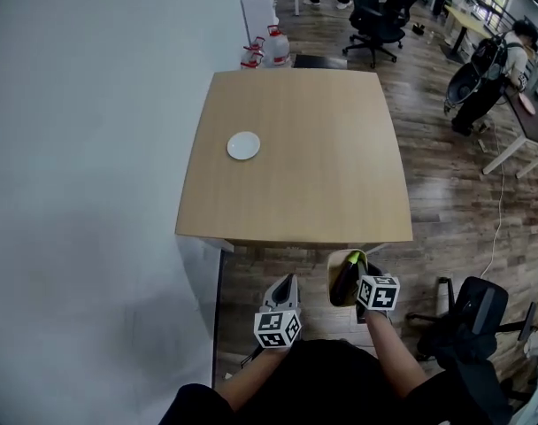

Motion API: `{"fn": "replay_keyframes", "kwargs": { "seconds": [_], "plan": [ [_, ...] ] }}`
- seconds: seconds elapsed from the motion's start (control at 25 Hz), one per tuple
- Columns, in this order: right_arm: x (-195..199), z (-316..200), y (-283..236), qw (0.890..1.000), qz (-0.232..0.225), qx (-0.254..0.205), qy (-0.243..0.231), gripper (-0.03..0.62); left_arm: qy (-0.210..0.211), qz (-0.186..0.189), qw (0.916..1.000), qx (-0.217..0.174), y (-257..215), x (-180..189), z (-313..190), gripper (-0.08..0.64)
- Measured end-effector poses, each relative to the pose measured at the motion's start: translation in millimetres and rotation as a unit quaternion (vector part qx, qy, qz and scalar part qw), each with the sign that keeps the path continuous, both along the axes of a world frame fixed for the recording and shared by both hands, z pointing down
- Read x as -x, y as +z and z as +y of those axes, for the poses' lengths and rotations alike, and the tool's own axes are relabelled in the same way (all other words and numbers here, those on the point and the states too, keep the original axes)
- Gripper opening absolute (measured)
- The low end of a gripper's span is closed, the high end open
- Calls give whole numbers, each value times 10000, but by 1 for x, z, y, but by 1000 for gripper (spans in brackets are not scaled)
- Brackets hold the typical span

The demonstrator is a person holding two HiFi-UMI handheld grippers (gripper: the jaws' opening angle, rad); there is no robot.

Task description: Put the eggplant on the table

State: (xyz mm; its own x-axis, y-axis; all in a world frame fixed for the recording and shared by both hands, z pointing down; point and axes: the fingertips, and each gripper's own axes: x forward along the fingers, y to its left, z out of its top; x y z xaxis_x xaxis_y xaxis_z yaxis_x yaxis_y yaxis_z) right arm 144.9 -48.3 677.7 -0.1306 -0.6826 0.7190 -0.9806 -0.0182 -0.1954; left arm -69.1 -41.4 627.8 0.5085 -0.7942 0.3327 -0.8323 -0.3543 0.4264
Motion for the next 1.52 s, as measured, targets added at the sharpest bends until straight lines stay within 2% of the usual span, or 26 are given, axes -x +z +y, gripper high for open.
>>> {"fn": "replay_keyframes", "kwargs": {
  "seconds": [0.2, 0.4, 0.92, 1.2, 1.4, 1.52],
  "plan": [
    [49, -49, 9, 10000, -66, 17, 29, 62, -48, 8, 10000, -24, 5, 51, -46, 12],
    [102, -79, 13, 9996, -249, 34, -107, 61, -30, -94, 9999, -34, 12, 87, -58, 12],
    [215, -147, 47, 9953, -415, 100, -872, 63, -799, -294, 9964, 37, 28, 174, -75, 12],
    [253, -186, 88, 9918, -467, 476, -1086, 61, -1051, -451, 9932, 209, 36, 198, -111, 12],
    [264, -226, 112, 9928, -571, 529, -908, 61, -878, -820, 9928, -39, 34, 206, -156, 12],
    [269, -246, 131, 9933, -513, 588, -854, 62, -873, -883, 9923, 25, 36, 213, -185, 12]
  ]
}}
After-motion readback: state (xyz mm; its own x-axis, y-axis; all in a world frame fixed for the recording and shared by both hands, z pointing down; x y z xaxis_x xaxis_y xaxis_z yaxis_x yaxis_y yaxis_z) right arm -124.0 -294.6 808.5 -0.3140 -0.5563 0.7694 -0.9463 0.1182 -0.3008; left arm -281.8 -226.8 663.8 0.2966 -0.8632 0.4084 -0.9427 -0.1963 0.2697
